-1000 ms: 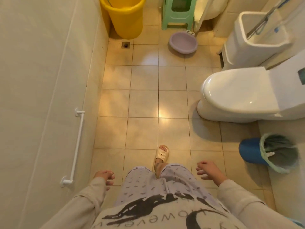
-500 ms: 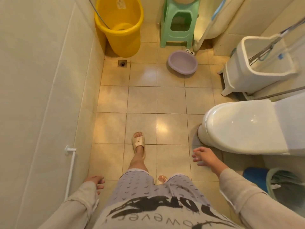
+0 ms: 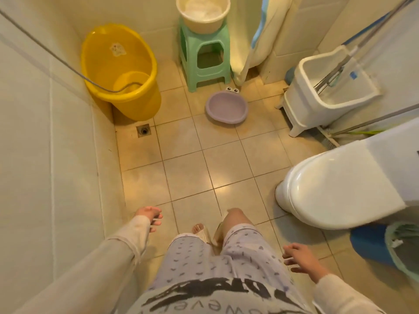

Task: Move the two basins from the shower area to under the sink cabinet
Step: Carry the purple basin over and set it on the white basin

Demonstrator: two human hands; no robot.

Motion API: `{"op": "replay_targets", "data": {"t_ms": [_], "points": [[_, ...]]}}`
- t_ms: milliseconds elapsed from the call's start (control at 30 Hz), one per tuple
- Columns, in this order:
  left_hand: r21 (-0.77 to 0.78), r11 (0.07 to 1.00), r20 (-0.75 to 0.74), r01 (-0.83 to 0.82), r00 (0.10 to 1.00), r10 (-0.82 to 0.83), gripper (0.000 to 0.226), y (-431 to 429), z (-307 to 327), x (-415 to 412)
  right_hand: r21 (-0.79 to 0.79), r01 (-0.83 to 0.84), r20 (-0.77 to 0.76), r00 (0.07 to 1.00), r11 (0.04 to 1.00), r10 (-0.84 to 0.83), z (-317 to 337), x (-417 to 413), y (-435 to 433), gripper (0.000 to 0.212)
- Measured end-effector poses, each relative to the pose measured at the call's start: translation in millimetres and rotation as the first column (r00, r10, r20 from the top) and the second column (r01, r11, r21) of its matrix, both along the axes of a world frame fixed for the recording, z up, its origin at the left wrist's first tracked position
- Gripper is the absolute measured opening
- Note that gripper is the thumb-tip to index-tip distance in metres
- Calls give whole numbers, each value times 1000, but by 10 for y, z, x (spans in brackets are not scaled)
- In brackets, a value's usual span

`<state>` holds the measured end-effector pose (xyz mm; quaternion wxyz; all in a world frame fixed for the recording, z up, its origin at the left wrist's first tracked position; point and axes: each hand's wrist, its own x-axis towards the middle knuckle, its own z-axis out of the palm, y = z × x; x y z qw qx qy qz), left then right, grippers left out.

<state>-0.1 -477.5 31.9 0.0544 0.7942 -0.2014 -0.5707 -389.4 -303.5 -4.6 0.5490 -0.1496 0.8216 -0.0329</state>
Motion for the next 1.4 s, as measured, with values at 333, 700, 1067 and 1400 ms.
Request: {"op": "replay_targets", "data": {"t_ms": [333,700,1067,1400], "points": [[164,979,54,-119,992,112,10,-768,-274,-2,-26,70,88,994,997,-68,-73,-181,-1692,10],[192,950,96,-246,968,231,22,-1957,-214,-283,-123,-2,110,994,992,16,32,-480,-3674,10],[142,990,32,-9,999,4,35,-3838,-277,-673,15,202,43,978,979,-203,-38,-496,-4182,13],[-4,931,-35,365,930,-365,8,-5761,-325,-1146,67,642,6,765,763,-644,-47,-395,-4664,19]]}}
